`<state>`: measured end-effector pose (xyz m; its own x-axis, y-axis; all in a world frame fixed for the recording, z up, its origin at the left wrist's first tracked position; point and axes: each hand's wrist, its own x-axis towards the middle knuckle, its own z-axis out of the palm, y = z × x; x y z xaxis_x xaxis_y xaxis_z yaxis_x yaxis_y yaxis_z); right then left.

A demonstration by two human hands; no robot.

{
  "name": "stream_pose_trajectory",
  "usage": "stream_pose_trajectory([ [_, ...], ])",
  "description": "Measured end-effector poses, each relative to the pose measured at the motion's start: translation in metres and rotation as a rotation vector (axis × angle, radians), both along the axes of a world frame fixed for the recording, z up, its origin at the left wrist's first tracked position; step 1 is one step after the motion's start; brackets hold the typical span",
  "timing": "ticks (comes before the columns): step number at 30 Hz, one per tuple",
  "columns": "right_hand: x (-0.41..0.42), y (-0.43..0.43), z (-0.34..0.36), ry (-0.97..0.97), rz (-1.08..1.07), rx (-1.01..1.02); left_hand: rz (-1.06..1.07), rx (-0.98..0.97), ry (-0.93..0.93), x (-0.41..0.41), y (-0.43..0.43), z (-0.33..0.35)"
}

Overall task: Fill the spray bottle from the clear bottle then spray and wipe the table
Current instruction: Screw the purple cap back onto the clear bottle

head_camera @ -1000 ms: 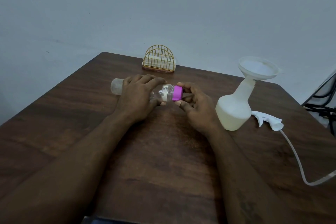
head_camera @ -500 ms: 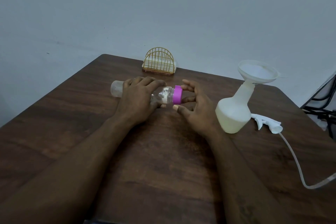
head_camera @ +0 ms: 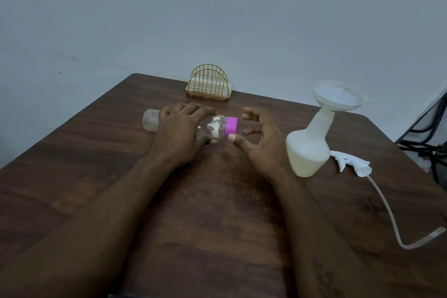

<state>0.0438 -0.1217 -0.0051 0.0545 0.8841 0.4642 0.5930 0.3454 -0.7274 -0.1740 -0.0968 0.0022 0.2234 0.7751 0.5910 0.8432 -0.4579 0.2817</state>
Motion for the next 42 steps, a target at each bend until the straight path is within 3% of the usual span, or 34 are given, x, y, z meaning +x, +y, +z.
stream_pose_trajectory([
  [5,-0.0043,0.0015,-0.0040,-0.148,0.082,0.077,-0.019,0.003,0.007,0.0013,-0.0025,0.0013],
  [12,-0.0041,0.0030,-0.0056,-0.017,-0.037,-0.105,-0.027,-0.021,0.013,0.0022,-0.0023,0.0023],
  [16,-0.0030,0.0003,0.0008,0.067,0.021,-0.086,-0.006,-0.025,0.010,0.0015,-0.0014,0.0027],
  [20,-0.0030,-0.0007,-0.0013,-0.125,0.147,0.012,-0.005,-0.015,0.014,0.0019,-0.0021,0.0021],
  [27,-0.0043,0.0010,-0.0030,0.012,-0.049,-0.134,-0.035,-0.017,0.026,0.0031,-0.0029,0.0020],
  [31,-0.0054,-0.0010,0.0023,0.024,0.012,-0.053,-0.013,-0.010,0.000,0.0012,-0.0025,0.0024],
  [36,-0.0062,-0.0002,-0.0020,-0.111,0.085,0.091,-0.029,0.005,0.002,0.0022,-0.0024,0.0024],
  [42,-0.0063,0.0045,-0.0012,0.097,-0.088,0.016,-0.085,-0.008,0.066,0.0049,-0.0047,-0.0001],
])
